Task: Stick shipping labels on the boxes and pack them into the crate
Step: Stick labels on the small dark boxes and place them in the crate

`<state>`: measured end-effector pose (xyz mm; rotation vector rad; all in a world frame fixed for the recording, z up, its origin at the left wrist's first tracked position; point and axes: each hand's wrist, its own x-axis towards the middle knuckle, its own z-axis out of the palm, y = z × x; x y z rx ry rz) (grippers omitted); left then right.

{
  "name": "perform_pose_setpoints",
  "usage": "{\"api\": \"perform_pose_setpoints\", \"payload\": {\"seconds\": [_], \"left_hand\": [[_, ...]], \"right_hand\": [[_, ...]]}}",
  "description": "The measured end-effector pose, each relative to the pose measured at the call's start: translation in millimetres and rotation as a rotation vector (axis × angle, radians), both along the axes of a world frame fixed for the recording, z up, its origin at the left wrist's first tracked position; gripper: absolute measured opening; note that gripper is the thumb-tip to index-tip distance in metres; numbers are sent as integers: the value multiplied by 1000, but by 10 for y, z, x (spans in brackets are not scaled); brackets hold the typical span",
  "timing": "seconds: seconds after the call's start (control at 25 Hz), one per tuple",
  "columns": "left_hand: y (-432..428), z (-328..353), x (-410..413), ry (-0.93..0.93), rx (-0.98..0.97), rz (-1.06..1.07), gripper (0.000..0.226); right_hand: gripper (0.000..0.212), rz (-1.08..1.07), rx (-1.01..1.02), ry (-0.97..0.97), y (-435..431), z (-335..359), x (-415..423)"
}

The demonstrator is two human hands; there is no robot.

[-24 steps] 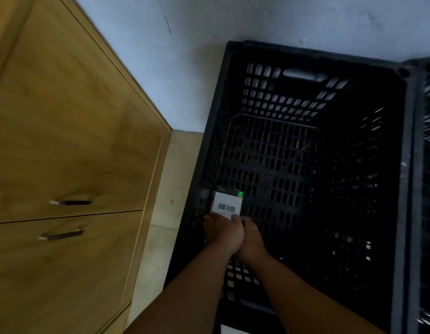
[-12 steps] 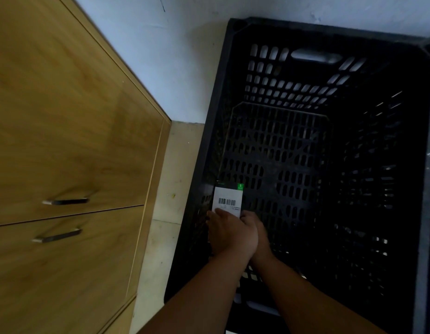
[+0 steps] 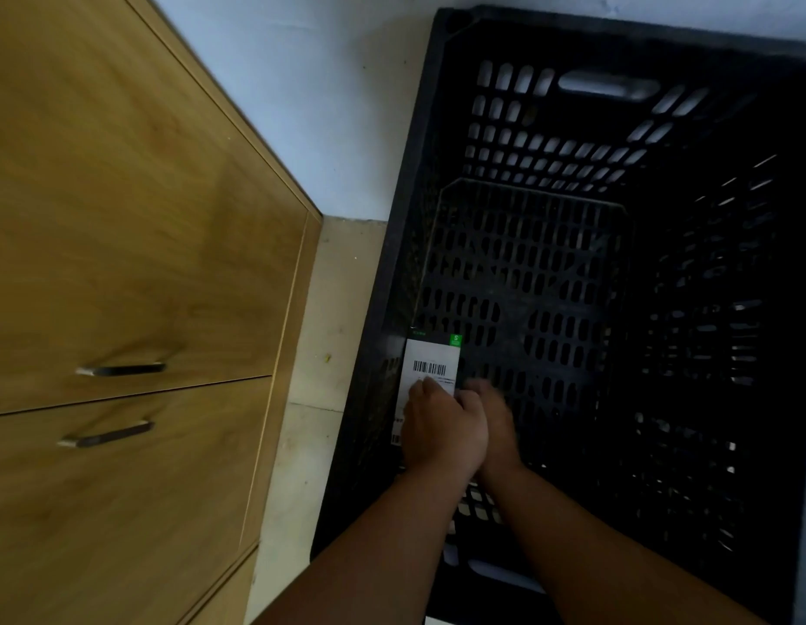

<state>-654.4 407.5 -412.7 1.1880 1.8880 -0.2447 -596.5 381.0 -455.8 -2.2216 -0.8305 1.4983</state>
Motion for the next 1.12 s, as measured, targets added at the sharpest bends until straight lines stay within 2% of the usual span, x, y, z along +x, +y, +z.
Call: {"api": "perform_pose_setpoints", "payload": {"seconds": [0.08, 0.12, 0.2, 0.28, 0.4, 0.56, 0.64, 0.72, 0.8, 0.92, 1.12], "left_hand": [[20, 25, -33, -11, 29, 9, 56], [30, 39, -43, -16, 45, 13, 52], [43, 55, -66, -28, 74, 36, 41], [47, 55, -80, -47, 84, 46, 38], [34, 41, -103, -40, 56, 28, 41], [9, 81, -109, -11, 25, 9, 44], [-1, 144, -99, 8, -1, -19, 47], [-22, 251, -101, 29, -38, -47, 46], [-34, 339, -118, 57, -58, -87, 45], [-27, 352, -132, 92, -75, -104, 45], [-60, 313, -188, 100, -84, -83, 46]], "right_hand": [[60, 179, 109, -151, 99, 5, 64], [72, 291, 162, -212, 169, -26, 113], [79, 462, 198, -247, 349, -99, 189], [79, 533, 154, -221, 460, -185, 237], [79, 536, 172, -158, 444, -250, 233], [94, 430, 178, -10, 323, -238, 230], [84, 214, 160, 69, 219, -184, 222], [53, -13, 14, 211, 77, -116, 171], [32, -77, -163, 312, -25, -12, 76], [25, -139, -215, 406, -69, 14, -16], [26, -102, -205, 378, -66, 31, -56]]}}
